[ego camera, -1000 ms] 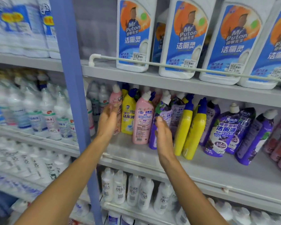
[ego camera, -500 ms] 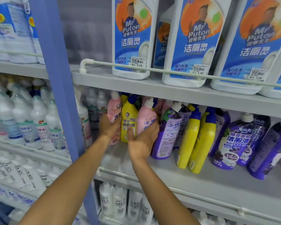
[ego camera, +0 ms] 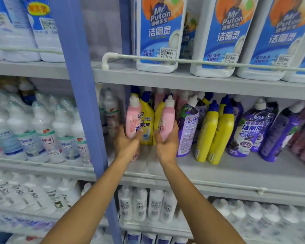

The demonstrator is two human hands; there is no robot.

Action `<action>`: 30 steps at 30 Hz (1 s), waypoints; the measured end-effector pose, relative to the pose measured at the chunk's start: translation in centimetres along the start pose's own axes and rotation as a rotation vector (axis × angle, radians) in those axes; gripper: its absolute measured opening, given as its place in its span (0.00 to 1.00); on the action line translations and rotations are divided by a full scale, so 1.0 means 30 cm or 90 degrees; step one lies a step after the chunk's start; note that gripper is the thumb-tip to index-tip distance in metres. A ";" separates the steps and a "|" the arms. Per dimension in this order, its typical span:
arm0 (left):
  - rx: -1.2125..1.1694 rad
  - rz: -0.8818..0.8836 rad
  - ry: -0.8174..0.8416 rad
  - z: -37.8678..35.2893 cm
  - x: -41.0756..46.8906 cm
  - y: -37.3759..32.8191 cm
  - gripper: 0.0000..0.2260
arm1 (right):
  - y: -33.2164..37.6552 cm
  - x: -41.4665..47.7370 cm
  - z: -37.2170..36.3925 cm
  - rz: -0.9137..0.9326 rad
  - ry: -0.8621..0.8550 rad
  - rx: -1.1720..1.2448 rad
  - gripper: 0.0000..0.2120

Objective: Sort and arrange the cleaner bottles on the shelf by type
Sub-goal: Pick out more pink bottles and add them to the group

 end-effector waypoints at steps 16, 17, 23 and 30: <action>-0.274 -0.147 0.293 -0.147 -0.269 -0.194 0.16 | 0.158 -0.086 0.433 0.027 0.027 0.056 0.12; -0.275 -0.156 0.314 -0.171 -0.290 -0.231 0.16 | 0.182 -0.080 0.483 0.034 0.029 0.061 0.12; -0.267 -0.174 0.405 -0.428 -0.435 -0.369 0.13 | 0.237 -0.009 0.839 0.034 0.002 0.058 0.12; -0.277 -0.138 0.466 -0.806 -0.648 -0.514 0.16 | 0.257 0.110 1.260 0.056 -0.038 0.014 0.12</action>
Point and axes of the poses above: each hand's wrist, its own x-axis towards the middle knuckle, its own z-axis out of the back of the hand, y = z × x, the point moved 1 cm from there along x, towards the middle knuckle, and after that the axes turned 12 degrees about x, right-handed, at the moved point
